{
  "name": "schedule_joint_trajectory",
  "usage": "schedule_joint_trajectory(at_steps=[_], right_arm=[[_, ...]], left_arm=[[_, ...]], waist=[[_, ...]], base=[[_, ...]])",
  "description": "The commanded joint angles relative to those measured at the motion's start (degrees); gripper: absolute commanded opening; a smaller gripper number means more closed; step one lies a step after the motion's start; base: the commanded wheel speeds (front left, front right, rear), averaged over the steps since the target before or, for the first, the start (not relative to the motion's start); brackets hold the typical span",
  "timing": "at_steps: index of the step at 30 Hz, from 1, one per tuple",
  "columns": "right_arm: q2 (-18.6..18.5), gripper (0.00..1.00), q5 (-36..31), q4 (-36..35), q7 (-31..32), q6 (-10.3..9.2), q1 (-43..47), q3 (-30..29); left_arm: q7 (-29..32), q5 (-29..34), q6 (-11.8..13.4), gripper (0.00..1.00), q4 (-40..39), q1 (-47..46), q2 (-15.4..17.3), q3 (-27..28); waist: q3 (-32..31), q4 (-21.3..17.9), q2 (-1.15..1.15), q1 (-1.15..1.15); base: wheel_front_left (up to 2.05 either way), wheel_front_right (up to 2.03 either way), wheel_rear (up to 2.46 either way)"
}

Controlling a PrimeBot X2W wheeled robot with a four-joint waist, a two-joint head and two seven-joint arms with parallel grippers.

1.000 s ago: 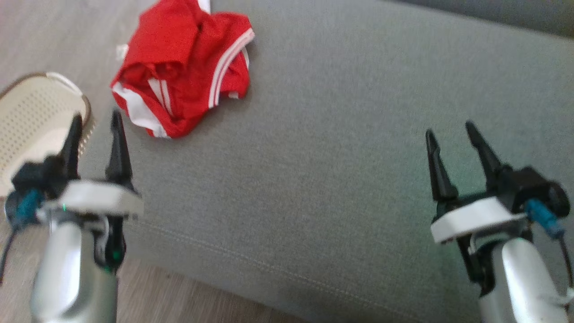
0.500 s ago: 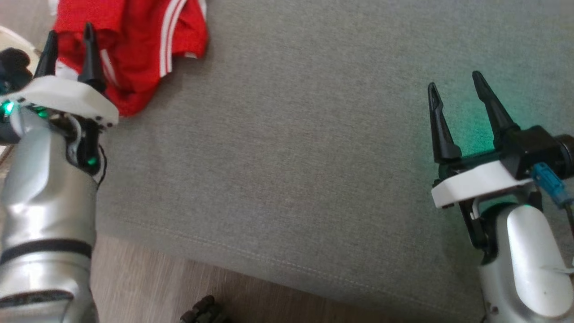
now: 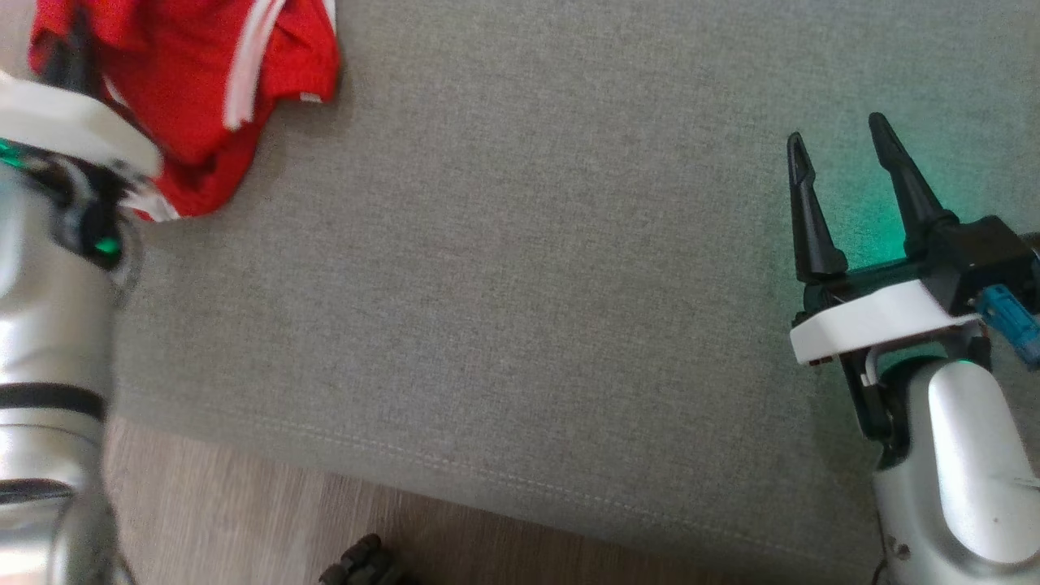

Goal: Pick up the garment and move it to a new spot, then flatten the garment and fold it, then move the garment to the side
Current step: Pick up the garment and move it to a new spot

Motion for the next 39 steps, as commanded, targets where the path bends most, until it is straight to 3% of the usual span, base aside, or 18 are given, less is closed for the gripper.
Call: schedule_joint_trajectory(at_steps=[1, 12, 17, 30, 34, 39], right_arm=[[0.24, 1.00, 0.47, -1.55, -0.87, -0.04, -1.06, 1.18], [0.24, 1.00, 3.74, 1.66, -4.15, -0.04, 0.93, -0.08], [0.24, 1.00, 5.43, 2.27, -5.28, -0.04, 3.64, -1.45], [0.24, 1.00, 9.38, 0.59, -5.65, -0.04, 10.21, -3.20], [0.24, 1.00, 9.82, -0.57, -5.45, -0.04, 10.21, -2.92], [0.24, 1.00, 10.15, -2.05, -5.24, -0.04, 8.87, -1.55]], left_arm=[[-0.67, 0.38, 0.09, 0.00, -3.98, -1.71, 5.63, 1.60], [-0.70, 4.35, 0.19, 0.00, -20.19, 4.72, 10.11, 5.88], [-0.70, 5.78, 0.35, 0.00, -29.94, 12.19, 10.19, 5.11], [10.37, 6.97, 6.21, 0.00, -70.13, 40.77, 6.94, 1.99], [12.70, 7.33, 5.68, 0.00, -75.62, 42.29, 5.31, -2.05], [14.16, 7.35, 4.34, 0.00, -75.41, 39.29, 2.58, -7.52]], waist=[[-0.86, 0.21, 0.00, 0.00], [-10.39, -0.48, 0.00, 0.00], [-15.36, -1.37, 0.00, 0.00], [-21.93, -6.05, 0.00, 0.00], [-21.37, -8.99, 0.00, 0.00], [-18.80, -14.80, 0.00, 0.00]], base=[[0.00, 0.00, 0.00], [0.00, 0.00, 0.00], [0.00, 0.00, 0.00], [0.00, 0.00, 0.00], [0.00, 0.00, 0.00], [0.00, 0.00, 0.00]])
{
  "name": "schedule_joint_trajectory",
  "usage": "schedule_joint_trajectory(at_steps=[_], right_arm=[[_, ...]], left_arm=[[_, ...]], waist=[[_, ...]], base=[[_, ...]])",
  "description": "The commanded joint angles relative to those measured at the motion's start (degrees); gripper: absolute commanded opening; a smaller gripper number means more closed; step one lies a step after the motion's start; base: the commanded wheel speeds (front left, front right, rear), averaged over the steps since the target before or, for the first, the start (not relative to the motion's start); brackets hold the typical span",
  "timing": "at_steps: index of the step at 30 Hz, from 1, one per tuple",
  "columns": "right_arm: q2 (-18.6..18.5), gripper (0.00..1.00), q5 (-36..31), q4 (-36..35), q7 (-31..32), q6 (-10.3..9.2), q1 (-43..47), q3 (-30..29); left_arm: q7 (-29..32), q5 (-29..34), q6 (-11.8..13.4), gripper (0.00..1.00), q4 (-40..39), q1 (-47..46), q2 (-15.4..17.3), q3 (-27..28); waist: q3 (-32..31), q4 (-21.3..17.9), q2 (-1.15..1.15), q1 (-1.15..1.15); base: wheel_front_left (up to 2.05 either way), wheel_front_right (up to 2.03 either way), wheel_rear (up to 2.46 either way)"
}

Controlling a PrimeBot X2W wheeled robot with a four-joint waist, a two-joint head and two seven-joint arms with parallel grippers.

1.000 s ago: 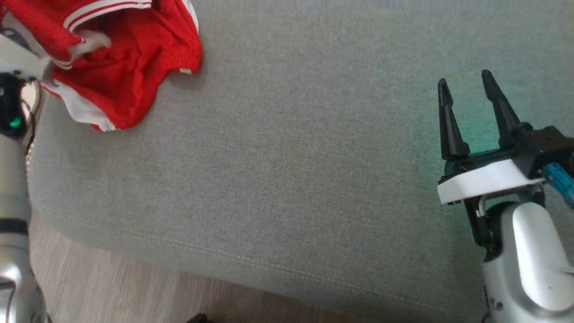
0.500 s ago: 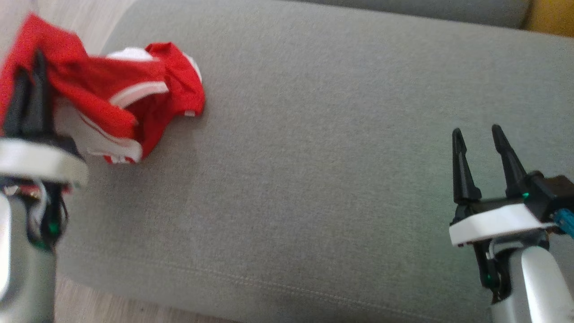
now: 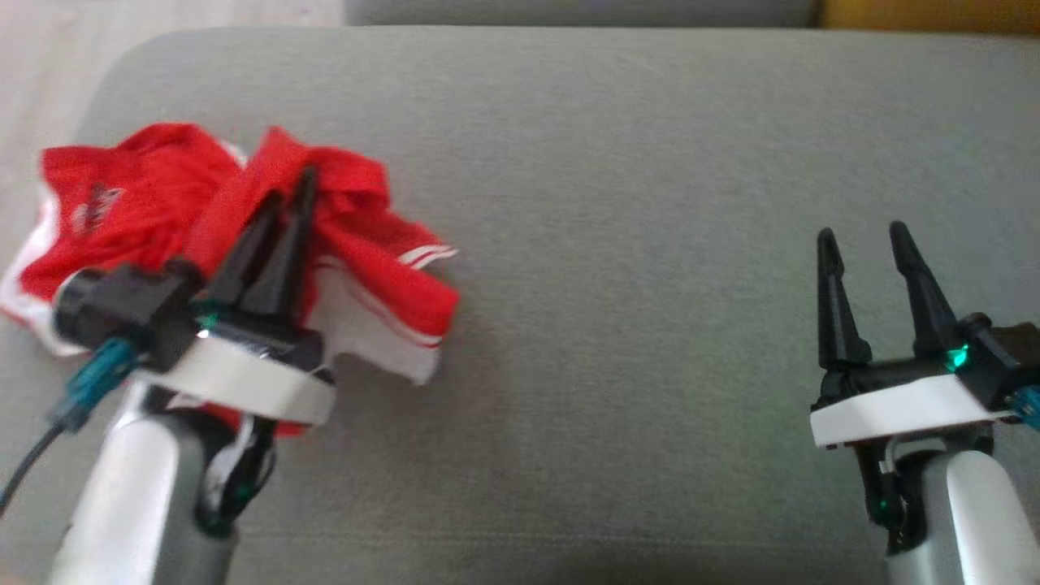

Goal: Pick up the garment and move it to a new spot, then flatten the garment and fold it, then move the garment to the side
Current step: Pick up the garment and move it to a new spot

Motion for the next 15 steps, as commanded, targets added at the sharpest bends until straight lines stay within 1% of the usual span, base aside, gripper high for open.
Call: schedule_joint_trajectory(at_steps=[1, 5, 10, 13, 15], right_arm=[[-0.17, 1.00, 0.33, -2.51, 0.02, -0.04, -2.18, 1.53], [-0.17, 1.00, 0.85, -3.30, -0.35, -0.04, -3.47, 2.88], [-0.17, 1.00, 2.17, -3.62, -1.62, -0.04, -4.70, 3.89], [-0.17, 1.00, 3.03, -3.46, -2.54, -0.04, -5.13, 4.45], [-0.17, 1.00, 3.50, -3.40, -3.15, -0.04, -5.27, 4.54]], left_arm=[[0.15, 0.32, -0.35, 0.00, -1.57, -4.69, 0.59, 1.71], [0.69, -0.19, -1.69, 0.00, 2.57, -9.27, -1.91, -2.53], [0.80, -0.03, -3.12, 0.00, 10.41, -16.31, -5.45, -8.91], [0.99, -0.14, -3.69, 0.00, 16.40, -19.04, -7.09, -13.09], [1.23, -0.49, -3.96, 0.00, 20.67, -20.43, -7.82, -16.08]], waist=[[2.21, -3.71, 0.00, 0.00], [5.06, -9.29, 0.00, 0.00], [8.86, -15.29, 0.00, 0.00], [10.91, -18.27, 0.00, 0.00], [12.22, -19.60, 0.00, 0.00]], base=[[0.00, 0.00, 0.00], [0.00, 0.00, 0.00], [0.00, 0.00, 0.00], [0.00, 0.00, 0.00], [0.00, 0.00, 0.00]])
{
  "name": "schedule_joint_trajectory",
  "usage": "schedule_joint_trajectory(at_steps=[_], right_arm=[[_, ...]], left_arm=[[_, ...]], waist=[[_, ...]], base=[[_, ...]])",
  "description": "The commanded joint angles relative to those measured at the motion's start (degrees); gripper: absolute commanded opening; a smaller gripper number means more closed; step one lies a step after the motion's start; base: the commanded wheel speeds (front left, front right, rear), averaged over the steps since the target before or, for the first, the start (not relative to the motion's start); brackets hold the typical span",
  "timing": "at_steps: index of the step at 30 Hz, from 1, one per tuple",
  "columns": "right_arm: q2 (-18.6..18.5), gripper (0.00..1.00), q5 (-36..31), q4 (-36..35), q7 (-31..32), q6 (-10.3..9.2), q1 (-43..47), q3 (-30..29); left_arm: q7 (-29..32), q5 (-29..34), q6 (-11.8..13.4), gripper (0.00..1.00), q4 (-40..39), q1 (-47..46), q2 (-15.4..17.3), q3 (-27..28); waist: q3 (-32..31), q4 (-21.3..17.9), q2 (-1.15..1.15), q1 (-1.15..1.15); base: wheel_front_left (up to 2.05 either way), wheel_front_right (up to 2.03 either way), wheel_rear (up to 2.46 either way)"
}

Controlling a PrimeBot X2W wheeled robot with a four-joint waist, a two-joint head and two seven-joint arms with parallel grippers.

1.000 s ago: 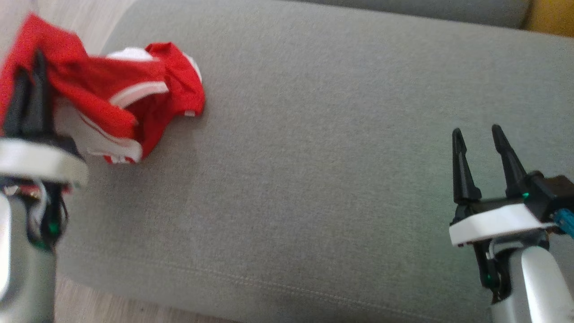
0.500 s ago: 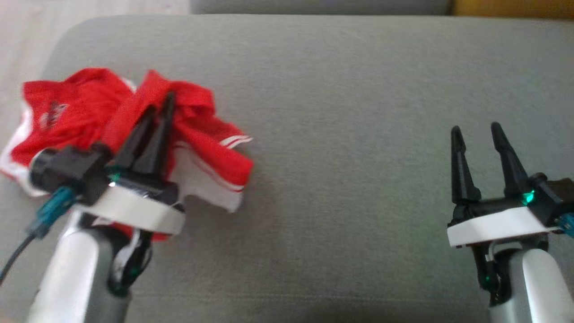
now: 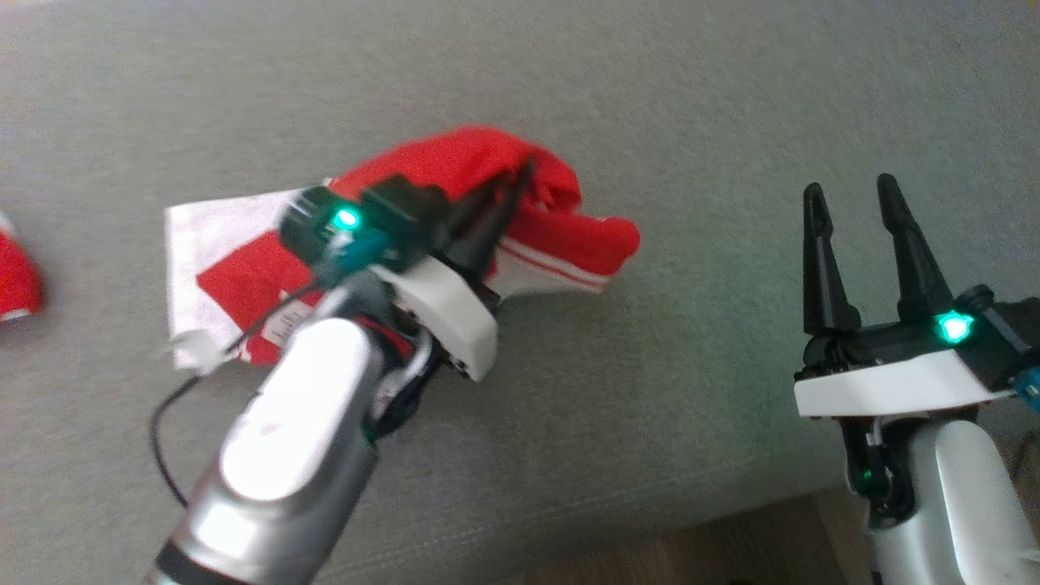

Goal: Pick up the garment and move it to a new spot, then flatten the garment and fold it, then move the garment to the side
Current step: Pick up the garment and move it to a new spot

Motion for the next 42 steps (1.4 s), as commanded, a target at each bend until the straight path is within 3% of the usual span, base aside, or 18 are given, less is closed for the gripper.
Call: schedule_joint_trajectory(at_steps=[1, 9, 10, 11, 12, 19, 26, 35, 42], right_arm=[[-0.18, 1.00, 0.75, -1.93, -1.15, -0.04, -1.71, 1.47], [-0.18, 1.00, 1.95, -0.53, -3.10, -0.04, -2.61, 2.13], [-0.18, 1.00, 1.99, -0.24, -3.23, -0.04, -2.71, 2.14], [-0.18, 1.00, 1.99, 0.08, -3.32, -0.04, -2.80, 2.20], [-0.18, 1.00, 1.94, 0.38, -3.37, -0.04, -2.86, 2.18], [-0.18, 1.00, 1.14, 1.79, -3.05, -0.04, -2.80, 1.60], [-0.18, 1.00, -0.38, 2.26, -1.32, -0.04, -1.86, 0.20], [-0.18, 1.00, -1.85, 2.30, 0.99, -0.04, 0.19, -1.18], [-0.18, 1.00, -3.38, 2.85, 2.68, -0.04, 1.24, -0.59]], left_arm=[[0.12, -0.80, -0.23, 0.00, 1.49, -2.81, -0.01, -0.53], [-1.45, -4.15, -0.46, 0.00, 15.07, -7.12, -1.40, -7.74], [-1.52, -4.98, -0.46, 0.12, 16.00, -7.51, -1.46, -8.54], [-1.42, -5.68, -0.46, 0.48, 16.82, -7.85, -1.39, -9.43], [-1.48, -6.32, -0.47, 1.00, 17.26, -8.07, -1.26, -10.20], [-4.60, -8.96, -0.47, 1.00, 16.01, -7.50, 0.21, -11.56], [-8.07, -10.94, 1.19, 1.00, 8.06, -1.72, 3.98, -9.23], [-11.35, -12.77, 10.70, 1.00, -0.39, 7.07, 10.34, -0.85], [-14.40, -14.96, 15.28, 1.00, -1.97, 13.14, 14.33, 6.67]], waist=[[4.63, -4.59, 0.00, 0.00], [6.96, -6.23, 0.00, 0.00], [6.89, -6.05, 0.00, 0.00], [6.64, -5.79, 0.00, 0.00], [6.28, -5.43, 0.00, 0.00], [2.81, -1.96, 0.00, 0.00], [-2.09, 3.04, 0.00, 0.00], [-6.65, 8.81, 0.00, 0.00], [-8.83, 12.17, 0.00, 0.00]], base=[[0.00, 0.00, 0.00], [0.00, 0.00, 0.00], [0.00, 0.00, 0.00], [0.00, 0.00, 0.00], [0.00, 0.00, 0.00], [0.00, 0.00, 0.00], [0.00, 0.00, 0.00], [0.00, 0.00, 0.00], [0.00, 0.00, 0.00]])
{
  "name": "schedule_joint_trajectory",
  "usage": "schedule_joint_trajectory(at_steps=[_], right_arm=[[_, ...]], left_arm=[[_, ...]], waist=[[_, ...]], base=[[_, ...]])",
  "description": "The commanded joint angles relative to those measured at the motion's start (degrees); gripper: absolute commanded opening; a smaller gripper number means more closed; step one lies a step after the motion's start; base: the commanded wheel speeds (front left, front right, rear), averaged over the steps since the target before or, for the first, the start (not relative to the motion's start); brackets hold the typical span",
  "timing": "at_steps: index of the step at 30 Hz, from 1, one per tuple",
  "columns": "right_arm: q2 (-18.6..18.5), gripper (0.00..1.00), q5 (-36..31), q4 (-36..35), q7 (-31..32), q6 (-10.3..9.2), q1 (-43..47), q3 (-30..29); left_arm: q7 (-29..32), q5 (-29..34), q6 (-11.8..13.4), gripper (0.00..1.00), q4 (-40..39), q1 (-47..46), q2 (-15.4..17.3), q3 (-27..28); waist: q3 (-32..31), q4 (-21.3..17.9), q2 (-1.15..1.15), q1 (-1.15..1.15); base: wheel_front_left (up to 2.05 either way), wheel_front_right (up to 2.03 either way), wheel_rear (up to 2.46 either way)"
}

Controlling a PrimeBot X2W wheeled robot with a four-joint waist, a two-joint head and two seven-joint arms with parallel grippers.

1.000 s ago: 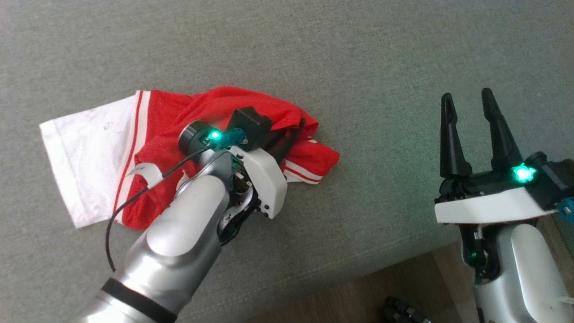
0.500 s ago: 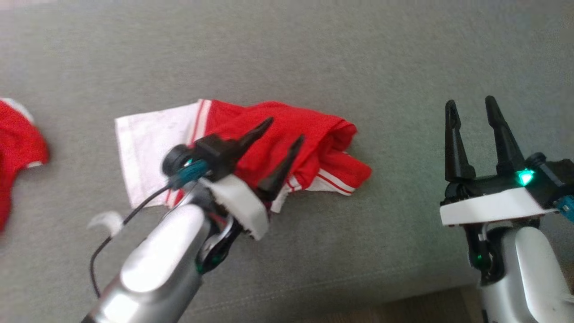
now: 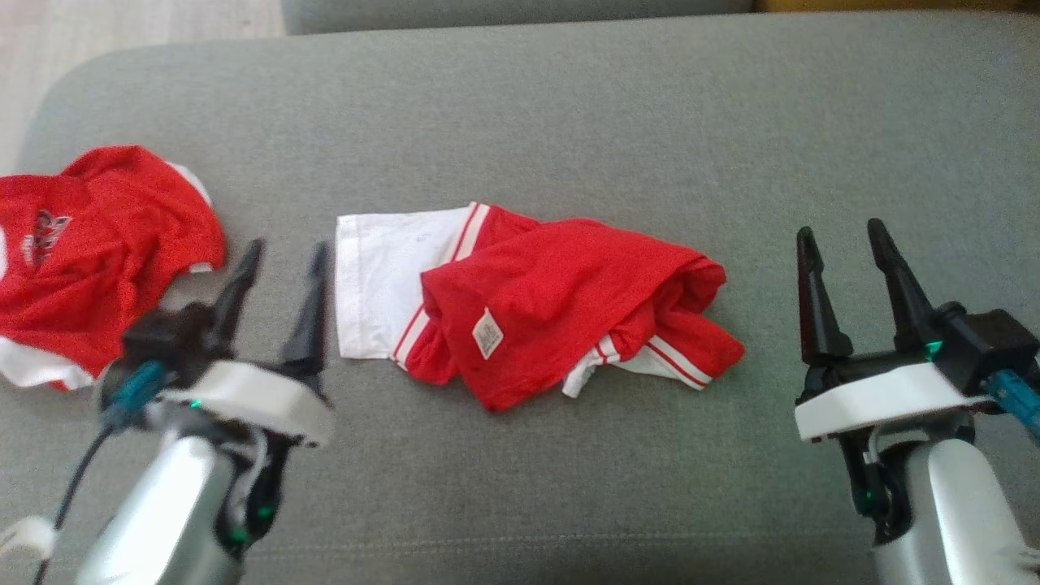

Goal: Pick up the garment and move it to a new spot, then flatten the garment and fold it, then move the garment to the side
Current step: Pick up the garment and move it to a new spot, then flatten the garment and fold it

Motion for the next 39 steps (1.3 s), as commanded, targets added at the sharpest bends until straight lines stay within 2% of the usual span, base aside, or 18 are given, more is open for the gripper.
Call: schedule_joint_trajectory(at_steps=[1, 8, 21, 39], right_arm=[[-0.18, 1.00, -0.52, -1.66, 0.25, -0.04, -0.29, 1.57], [-0.18, 1.00, -1.71, -1.19, 1.18, -0.04, 0.90, 2.55], [-0.18, 1.00, -0.38, -1.07, 2.26, -0.04, 6.03, 1.35], [-0.18, 1.00, -0.04, -1.76, 2.65, -0.04, 6.42, 1.50]], left_arm=[[-0.79, -0.25, 0.56, 1.00, -1.91, -1.21, 2.29, 3.44], [-1.85, 0.95, 1.98, 1.00, -2.91, 4.54, 4.18, 6.98], [-1.99, 2.89, 2.74, 1.00, -5.02, 11.41, 4.31, 6.62], [-1.29, 2.54, 3.74, 1.00, -6.08, 12.08, 5.01, 6.38]], waist=[[-1.09, 1.10, 0.00, 0.00], [-3.14, 1.71, 0.00, 0.00], [-8.30, 0.66, 0.00, 0.00], [-8.26, 0.77, 0.00, 0.00]], base=[[0.00, 0.00, 0.00], [0.00, 0.00, 0.00], [0.00, 0.00, 0.00], [0.00, 0.00, 0.00]])
